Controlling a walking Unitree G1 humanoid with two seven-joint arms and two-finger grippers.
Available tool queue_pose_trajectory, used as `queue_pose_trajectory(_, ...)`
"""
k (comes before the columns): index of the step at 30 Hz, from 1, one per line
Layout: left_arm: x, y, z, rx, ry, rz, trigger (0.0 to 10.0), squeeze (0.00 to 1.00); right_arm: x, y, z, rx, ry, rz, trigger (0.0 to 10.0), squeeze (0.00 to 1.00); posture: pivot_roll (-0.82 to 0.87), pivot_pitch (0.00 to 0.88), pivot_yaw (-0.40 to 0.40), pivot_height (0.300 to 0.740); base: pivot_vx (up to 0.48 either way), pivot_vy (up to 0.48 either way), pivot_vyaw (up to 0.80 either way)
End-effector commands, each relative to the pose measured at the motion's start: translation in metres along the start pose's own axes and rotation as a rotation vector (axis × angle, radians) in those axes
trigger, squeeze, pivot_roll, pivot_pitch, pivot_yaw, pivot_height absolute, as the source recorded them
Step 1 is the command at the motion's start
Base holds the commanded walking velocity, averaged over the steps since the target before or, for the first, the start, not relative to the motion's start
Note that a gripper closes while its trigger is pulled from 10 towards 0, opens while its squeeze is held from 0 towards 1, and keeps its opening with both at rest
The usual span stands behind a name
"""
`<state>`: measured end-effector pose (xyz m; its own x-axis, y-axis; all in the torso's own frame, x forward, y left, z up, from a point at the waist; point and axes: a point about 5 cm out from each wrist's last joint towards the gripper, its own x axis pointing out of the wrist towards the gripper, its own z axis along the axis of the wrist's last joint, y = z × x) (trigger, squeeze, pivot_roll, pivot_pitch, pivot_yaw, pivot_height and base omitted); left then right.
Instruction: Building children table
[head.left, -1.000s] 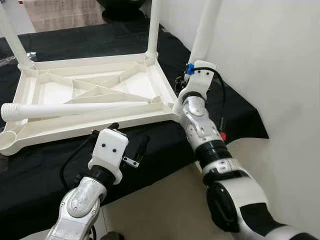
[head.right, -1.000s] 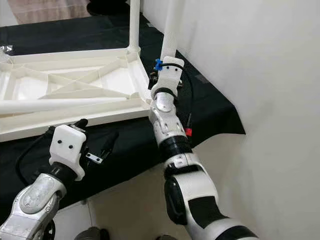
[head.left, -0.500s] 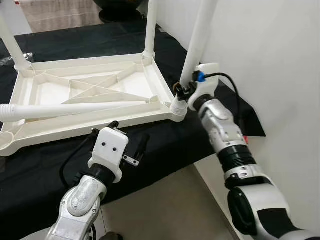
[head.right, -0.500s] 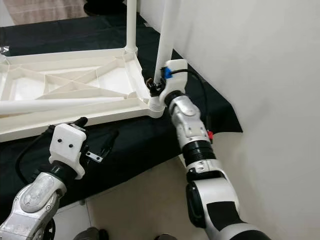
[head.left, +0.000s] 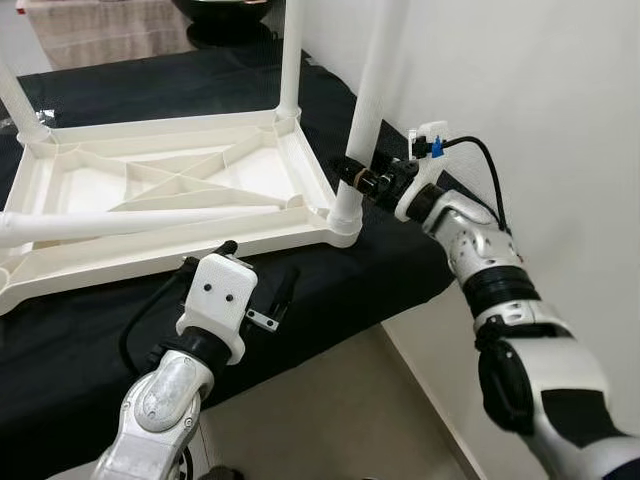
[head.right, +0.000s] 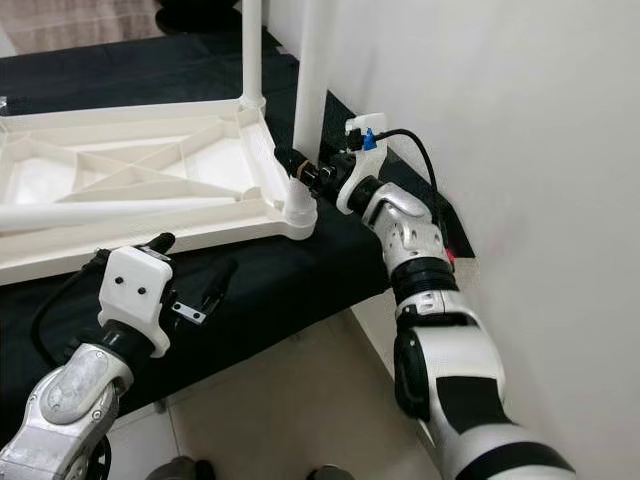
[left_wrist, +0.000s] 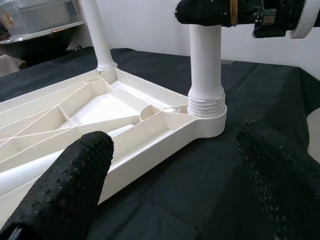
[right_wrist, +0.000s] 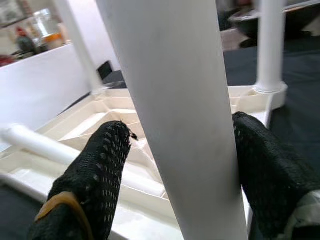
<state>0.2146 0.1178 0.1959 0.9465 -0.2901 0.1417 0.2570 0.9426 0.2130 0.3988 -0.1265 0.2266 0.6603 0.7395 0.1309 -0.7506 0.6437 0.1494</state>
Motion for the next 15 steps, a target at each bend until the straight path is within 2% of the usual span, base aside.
queue_pose_trajectory(1,0.0,-0.001,-0.002,-0.002,0.007,0.003,10.0,0.0,0.012,0.012,-0.002,0.001,0.025,0.099,10.0,0.0,0.1,0.093,-0.109,0.74,0.0,0.0,0.0)
queue_pose_trajectory(6,-0.001,-0.001,-0.002,-0.001,0.008,0.006,10.0,0.0,0.014,0.013,-0.001,-0.004,0.033,0.118,10.0,0.0,0.1,0.092,-0.111,0.74,0.0,0.0,0.0)
queue_pose_trajectory(7,-0.002,-0.001,-0.002,-0.002,0.01,0.006,10.0,0.0,0.017,0.016,0.001,-0.014,0.027,0.132,6.7,0.0,0.1,0.092,-0.111,0.74,0.0,0.0,0.0)
queue_pose_trajectory(10,-0.002,-0.001,-0.002,-0.003,0.01,0.005,10.0,0.0,0.019,0.017,0.002,-0.019,0.024,0.139,6.7,0.0,0.11,0.09,-0.112,0.74,0.0,0.0,0.0)
queue_pose_trajectory(11,-0.002,-0.002,-0.002,-0.003,0.01,0.003,10.0,0.0,0.02,0.017,0.002,-0.031,0.026,0.119,0.0,0.0,0.11,0.09,-0.112,0.74,0.0,0.0,0.0)
queue_pose_trajectory(15,-0.001,-0.002,-0.003,-0.002,0.008,0.002,10.0,0.0,0.021,0.011,-0.003,-0.106,0.037,-0.017,0.0,0.0,0.1,0.085,-0.11,0.74,0.0,0.0,0.0)
